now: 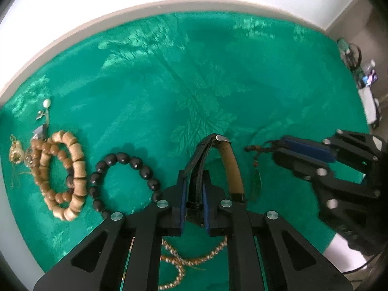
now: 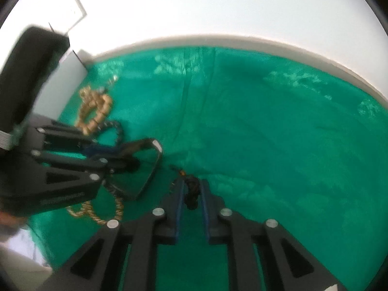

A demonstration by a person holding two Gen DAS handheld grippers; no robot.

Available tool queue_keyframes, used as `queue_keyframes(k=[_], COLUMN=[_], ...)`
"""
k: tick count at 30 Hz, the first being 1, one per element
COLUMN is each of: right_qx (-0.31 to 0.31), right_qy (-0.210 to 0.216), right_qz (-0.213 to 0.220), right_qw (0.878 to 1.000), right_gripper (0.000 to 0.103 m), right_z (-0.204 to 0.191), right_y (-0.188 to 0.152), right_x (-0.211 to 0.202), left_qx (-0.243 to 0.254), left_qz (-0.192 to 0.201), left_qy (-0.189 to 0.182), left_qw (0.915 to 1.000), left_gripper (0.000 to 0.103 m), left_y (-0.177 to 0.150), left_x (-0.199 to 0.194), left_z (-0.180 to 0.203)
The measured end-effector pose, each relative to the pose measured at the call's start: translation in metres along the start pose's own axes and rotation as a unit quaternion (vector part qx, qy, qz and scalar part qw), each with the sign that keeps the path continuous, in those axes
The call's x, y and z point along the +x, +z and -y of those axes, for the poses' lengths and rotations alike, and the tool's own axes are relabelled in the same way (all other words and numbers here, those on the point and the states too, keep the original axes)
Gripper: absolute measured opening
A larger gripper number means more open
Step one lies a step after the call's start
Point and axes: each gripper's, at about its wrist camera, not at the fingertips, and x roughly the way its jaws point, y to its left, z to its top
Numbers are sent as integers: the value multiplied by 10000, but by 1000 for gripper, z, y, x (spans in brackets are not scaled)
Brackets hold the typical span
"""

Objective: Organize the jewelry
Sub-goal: 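Lift watch with left tool while right tool carries necklace toward white box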

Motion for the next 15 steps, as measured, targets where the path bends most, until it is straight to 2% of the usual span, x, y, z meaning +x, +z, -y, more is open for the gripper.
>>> queue_keyframes(k=[9,15], right_qx=[93,34], right_qy=[22,-36], right_qz=[400,465], right_qw=[9992,9989], right_gripper=[13,13], right_z=[-6,-13], right_y=[1,-2], right_x=[-61,-85], left_qx=[-435,-818], left_qz=[518,592], left_qy=[-267,-416], left_qw=[9973,9940], left_gripper=[9,9], left_y=[-23,-48], left_x=[-69,-99], left_z=[-9,-19])
